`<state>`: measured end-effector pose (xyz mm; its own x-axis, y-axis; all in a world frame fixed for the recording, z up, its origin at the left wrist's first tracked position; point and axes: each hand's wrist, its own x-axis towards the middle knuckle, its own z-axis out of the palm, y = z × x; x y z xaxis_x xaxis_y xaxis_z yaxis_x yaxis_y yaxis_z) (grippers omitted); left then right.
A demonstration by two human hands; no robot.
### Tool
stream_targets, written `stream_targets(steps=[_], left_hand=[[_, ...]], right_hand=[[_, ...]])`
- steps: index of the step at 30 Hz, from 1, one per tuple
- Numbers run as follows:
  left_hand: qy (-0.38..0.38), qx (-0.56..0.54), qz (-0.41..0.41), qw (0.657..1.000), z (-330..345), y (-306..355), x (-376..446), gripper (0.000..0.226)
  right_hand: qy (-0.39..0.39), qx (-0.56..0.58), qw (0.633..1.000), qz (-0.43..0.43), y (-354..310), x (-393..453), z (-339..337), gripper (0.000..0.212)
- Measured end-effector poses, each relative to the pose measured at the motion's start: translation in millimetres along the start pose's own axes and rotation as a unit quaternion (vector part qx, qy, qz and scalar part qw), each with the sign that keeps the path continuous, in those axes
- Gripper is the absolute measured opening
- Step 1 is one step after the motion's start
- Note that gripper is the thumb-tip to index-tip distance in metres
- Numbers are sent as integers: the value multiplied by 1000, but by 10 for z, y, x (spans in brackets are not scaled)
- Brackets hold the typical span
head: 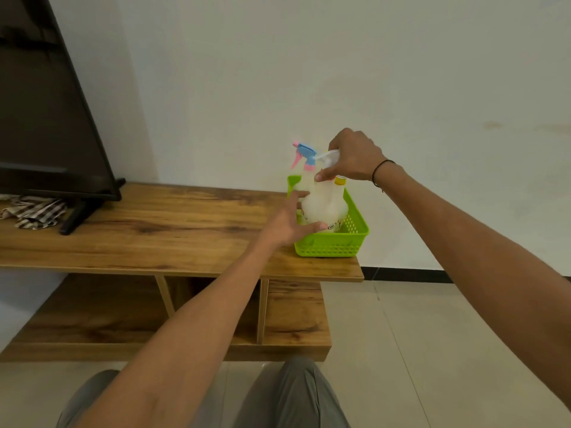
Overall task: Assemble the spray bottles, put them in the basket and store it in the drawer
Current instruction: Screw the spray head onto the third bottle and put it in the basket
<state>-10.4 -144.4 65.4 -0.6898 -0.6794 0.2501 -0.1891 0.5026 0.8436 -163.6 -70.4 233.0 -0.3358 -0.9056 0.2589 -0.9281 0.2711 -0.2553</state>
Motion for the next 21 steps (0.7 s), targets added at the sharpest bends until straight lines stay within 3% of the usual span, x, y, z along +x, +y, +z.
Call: stream_targets(steps=[5, 9, 11, 13, 17, 21], left_hand=[[15, 76, -33, 996, 40, -57, 106, 87], [16, -69, -144, 987, 24, -37, 73, 94], [17, -123, -191, 974, 36, -29, 58, 86], [13, -168, -226, 960, 52, -1, 56, 80], [17, -220, -262, 939, 107, 70, 42, 75], [48, -259, -286, 921, 161, 119, 72, 70]], right_hand=[[-42, -6, 999, 9, 78, 6, 273, 53], [-42, 7, 999, -13, 101, -85, 394, 49], [-39, 49, 998, -13, 129, -114, 401, 44], [-36, 116, 993, 10, 140, -157, 376, 52], [20, 206, 977, 57, 213, -281, 357, 64], [126, 334, 928, 103, 428, -422, 467, 57]])
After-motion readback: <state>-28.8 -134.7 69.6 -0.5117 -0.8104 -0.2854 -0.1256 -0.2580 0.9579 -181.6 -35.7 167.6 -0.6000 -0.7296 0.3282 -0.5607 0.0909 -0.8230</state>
